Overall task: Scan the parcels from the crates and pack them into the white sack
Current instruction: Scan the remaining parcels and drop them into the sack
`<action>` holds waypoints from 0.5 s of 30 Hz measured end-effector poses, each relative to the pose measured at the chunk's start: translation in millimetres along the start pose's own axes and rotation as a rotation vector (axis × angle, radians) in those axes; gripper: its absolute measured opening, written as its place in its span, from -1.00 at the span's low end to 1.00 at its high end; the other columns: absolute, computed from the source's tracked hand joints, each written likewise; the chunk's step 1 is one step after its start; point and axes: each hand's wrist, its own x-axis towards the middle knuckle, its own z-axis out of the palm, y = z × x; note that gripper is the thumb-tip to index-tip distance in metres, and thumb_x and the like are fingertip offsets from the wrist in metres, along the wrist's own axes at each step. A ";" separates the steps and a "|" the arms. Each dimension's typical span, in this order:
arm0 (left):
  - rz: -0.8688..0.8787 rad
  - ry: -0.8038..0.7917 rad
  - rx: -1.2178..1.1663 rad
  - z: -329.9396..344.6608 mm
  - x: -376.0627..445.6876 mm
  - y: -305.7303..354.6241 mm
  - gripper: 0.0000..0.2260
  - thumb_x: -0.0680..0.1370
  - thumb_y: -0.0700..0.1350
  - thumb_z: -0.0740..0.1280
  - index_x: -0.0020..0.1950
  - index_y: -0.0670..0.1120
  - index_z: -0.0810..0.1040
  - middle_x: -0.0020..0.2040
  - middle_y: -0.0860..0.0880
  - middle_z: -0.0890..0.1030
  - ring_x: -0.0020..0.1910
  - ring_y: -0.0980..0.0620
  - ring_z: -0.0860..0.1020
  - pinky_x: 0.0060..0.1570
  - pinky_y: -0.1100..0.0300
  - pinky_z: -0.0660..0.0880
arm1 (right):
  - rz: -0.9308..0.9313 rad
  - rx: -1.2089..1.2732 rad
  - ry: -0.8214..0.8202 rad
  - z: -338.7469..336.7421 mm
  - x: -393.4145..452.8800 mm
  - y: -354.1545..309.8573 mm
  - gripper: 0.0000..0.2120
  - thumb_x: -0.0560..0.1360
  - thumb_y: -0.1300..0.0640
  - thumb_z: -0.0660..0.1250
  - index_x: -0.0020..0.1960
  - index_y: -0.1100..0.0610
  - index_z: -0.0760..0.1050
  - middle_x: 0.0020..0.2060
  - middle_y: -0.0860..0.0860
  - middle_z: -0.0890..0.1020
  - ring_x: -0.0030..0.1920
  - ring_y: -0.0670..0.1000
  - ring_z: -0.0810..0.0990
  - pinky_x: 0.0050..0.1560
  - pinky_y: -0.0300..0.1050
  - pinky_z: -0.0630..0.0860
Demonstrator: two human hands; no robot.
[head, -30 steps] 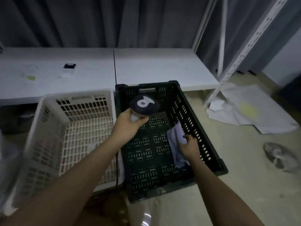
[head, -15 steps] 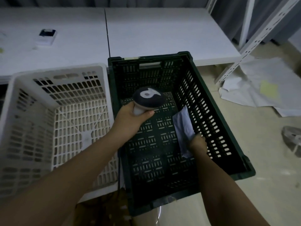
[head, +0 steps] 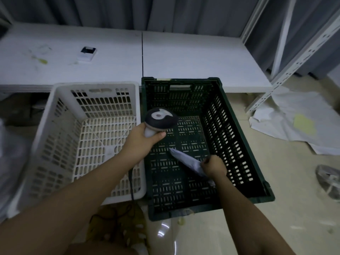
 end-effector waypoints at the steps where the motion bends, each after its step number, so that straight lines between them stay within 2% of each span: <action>1: 0.009 0.006 0.018 -5.4 -5.9 2.9 -0.69 0.49 -0.12 0.42 0.22 -0.01 0.49 0.01 0.09 0.56 0.00 0.11 0.51 0.04 0.20 0.41 | -0.059 0.045 0.021 -5.6 -8.6 -5.6 -0.77 0.52 0.11 0.29 -0.30 0.11 0.52 -0.20 0.18 0.62 -0.10 0.16 0.61 -0.16 -0.08 0.45; 3: 0.023 0.032 0.025 -17.2 -19.5 9.0 -0.66 0.49 -0.13 0.43 0.24 -0.02 0.48 0.04 0.06 0.55 0.02 0.11 0.50 0.06 0.20 0.40 | -0.168 0.140 0.067 -17.1 -28.3 -16.5 -0.76 0.49 0.14 0.31 -0.35 0.05 0.43 -0.27 0.10 0.60 -0.15 0.15 0.60 -0.21 -0.12 0.41; 6: 0.025 0.106 -0.002 -36.4 -44.5 17.7 -0.65 0.49 -0.14 0.42 0.27 -0.10 0.50 0.06 0.01 0.57 0.04 0.05 0.52 0.05 0.19 0.41 | -0.305 0.368 0.169 -36.7 -67.2 -35.3 -0.86 0.44 0.19 0.32 -0.30 0.08 0.51 -0.34 0.02 0.59 -0.25 0.07 0.57 -0.23 -0.07 0.46; 8: 0.029 0.172 -0.037 -48.3 -60.6 22.3 -0.67 0.49 -0.14 0.42 0.24 -0.13 0.51 0.08 -0.03 0.60 0.06 0.01 0.55 0.05 0.15 0.44 | -0.476 0.465 0.282 -47.2 -96.7 -51.0 -0.87 0.42 0.22 0.34 -0.31 0.11 0.52 -0.38 -0.02 0.56 -0.30 0.00 0.51 -0.28 -0.04 0.45; 12: 0.056 0.301 -0.113 -68.0 -91.0 31.6 -0.74 0.49 -0.15 0.42 0.17 -0.09 0.51 -0.02 -0.03 0.59 -0.01 -0.01 0.55 -0.03 0.17 0.42 | -0.868 0.357 0.444 -44.6 -150.5 -84.1 -0.96 0.41 0.25 0.41 -0.18 0.15 0.57 -0.21 -0.04 0.59 -0.09 -0.05 0.45 -0.16 -0.15 0.39; 15: 0.044 0.318 -0.141 -81.5 -111.0 29.9 -0.67 0.50 -0.16 0.41 0.25 -0.16 0.50 0.02 -0.05 0.58 -0.01 0.00 0.53 -0.03 0.17 0.41 | -0.964 0.060 0.250 -11.1 -162.9 -89.6 -0.98 0.43 0.21 0.37 -0.17 0.13 0.54 -0.18 0.04 0.60 -0.06 0.05 0.52 -0.16 -0.10 0.42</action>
